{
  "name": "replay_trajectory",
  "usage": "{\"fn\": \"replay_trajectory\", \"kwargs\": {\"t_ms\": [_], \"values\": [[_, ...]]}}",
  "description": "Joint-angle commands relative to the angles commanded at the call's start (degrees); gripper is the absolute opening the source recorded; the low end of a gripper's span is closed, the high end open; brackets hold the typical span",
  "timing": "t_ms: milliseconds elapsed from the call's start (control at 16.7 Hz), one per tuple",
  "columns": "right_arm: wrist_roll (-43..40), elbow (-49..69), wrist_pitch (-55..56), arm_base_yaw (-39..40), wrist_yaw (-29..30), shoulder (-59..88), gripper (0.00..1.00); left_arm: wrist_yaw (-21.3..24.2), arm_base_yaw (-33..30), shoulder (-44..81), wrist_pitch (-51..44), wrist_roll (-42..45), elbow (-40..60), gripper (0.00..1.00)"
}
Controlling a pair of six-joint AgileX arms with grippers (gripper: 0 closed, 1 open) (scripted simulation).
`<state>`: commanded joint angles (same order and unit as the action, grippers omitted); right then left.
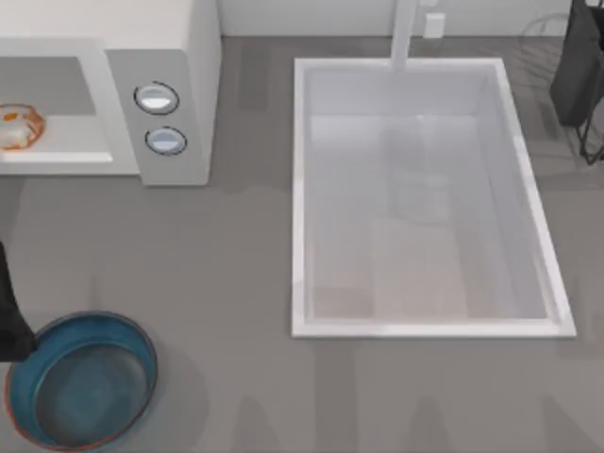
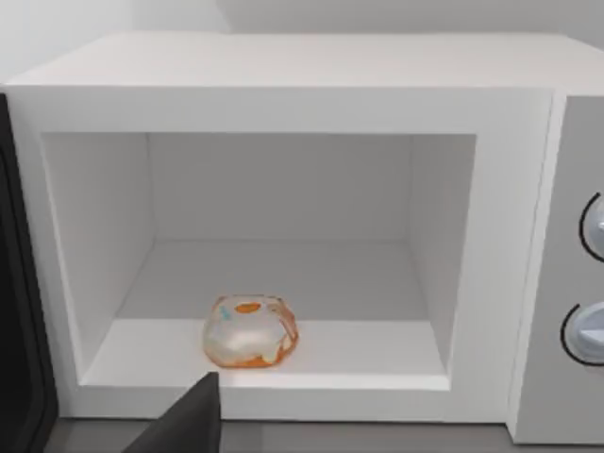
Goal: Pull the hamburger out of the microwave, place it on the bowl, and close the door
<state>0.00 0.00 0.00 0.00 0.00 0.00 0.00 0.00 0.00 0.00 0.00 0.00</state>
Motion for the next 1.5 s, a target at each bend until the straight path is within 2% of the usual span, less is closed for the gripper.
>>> {"fn": "replay_trajectory", "kwargs": {"t_ms": [660, 840, 1140, 1500], "values": [[0.00, 0.00, 0.00, 0.00, 0.00, 0.00, 1.00, 0.00, 0.00, 0.00, 0.00, 0.00, 0.00, 1.00], [0.00, 0.00, 0.00, 0.00, 0.00, 0.00, 1.00, 0.27, 0.23, 3.32, 1.51, 0.11, 1.33, 1.00], [0.00, 0.00, 0.00, 0.00, 0.00, 0.00, 1.00, 1.59, 1.34, 19.45, 8.86, 0.62, 7.80, 1.00], [0.00, 0.00, 0.00, 0.00, 0.00, 0.00, 1.00, 4.13, 3.47, 50.46, 22.99, 1.62, 20.25, 1.00]]}}
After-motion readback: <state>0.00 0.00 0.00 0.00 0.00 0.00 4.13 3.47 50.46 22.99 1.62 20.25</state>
